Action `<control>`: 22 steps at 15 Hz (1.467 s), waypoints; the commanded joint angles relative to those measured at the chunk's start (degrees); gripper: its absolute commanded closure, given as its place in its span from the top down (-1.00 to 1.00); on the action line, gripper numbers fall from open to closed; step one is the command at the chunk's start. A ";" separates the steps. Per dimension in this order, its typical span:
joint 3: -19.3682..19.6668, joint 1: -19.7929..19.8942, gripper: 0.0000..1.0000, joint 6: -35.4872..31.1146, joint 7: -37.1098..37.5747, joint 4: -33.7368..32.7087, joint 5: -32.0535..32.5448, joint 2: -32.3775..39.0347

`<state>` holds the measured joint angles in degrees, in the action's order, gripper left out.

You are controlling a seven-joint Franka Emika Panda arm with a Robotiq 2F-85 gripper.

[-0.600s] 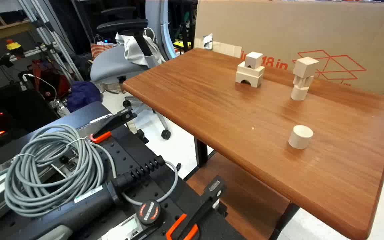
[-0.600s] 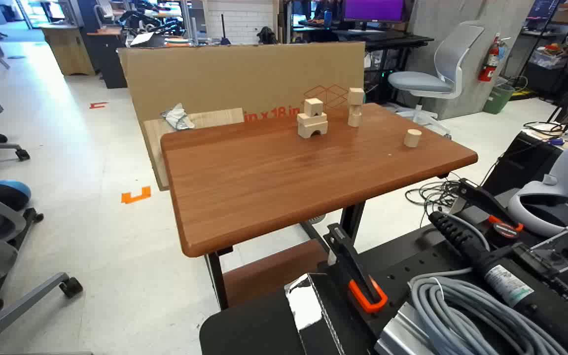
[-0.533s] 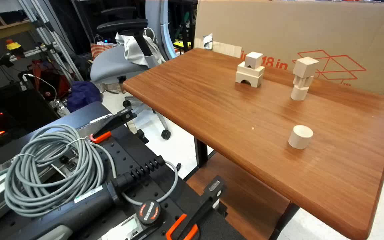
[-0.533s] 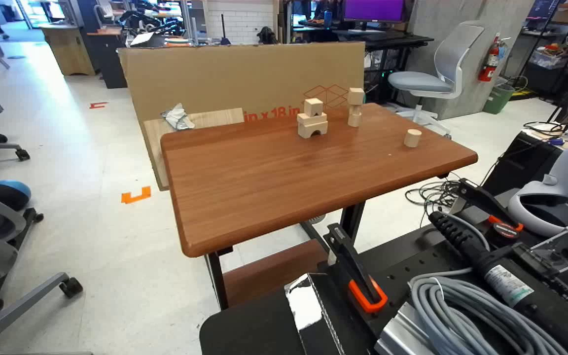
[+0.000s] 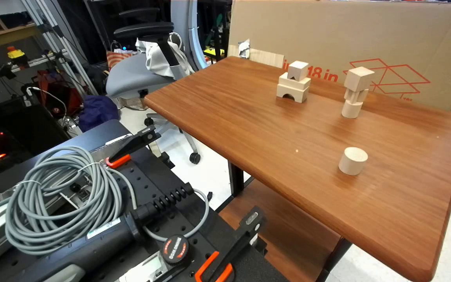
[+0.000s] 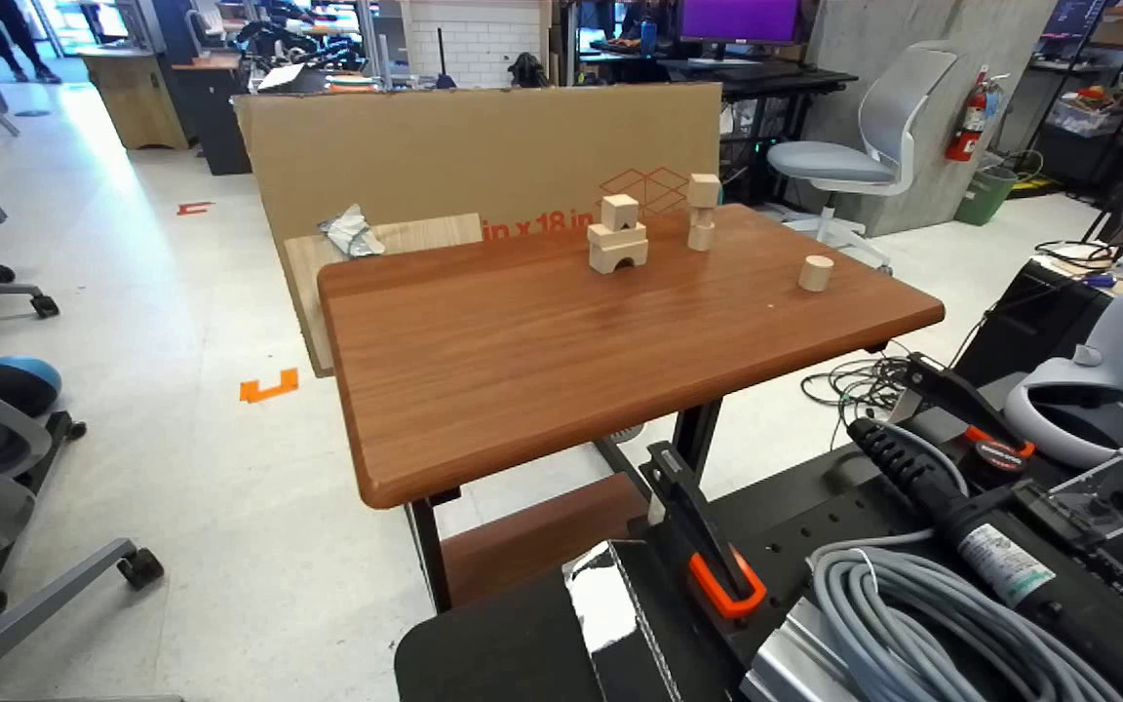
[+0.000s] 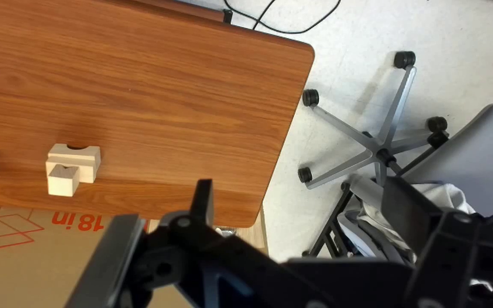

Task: Move the square object to the left

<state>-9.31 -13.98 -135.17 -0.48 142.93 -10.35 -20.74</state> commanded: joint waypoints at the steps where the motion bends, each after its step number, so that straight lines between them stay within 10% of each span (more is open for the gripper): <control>1: -0.15 0.15 1.00 0.14 -0.03 -0.09 -0.05 -0.01; 22: 10.43 16.01 1.00 -8.88 13.66 -13.33 -0.25 11.18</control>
<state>0.52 0.22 -143.04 9.63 132.56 -11.01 -13.36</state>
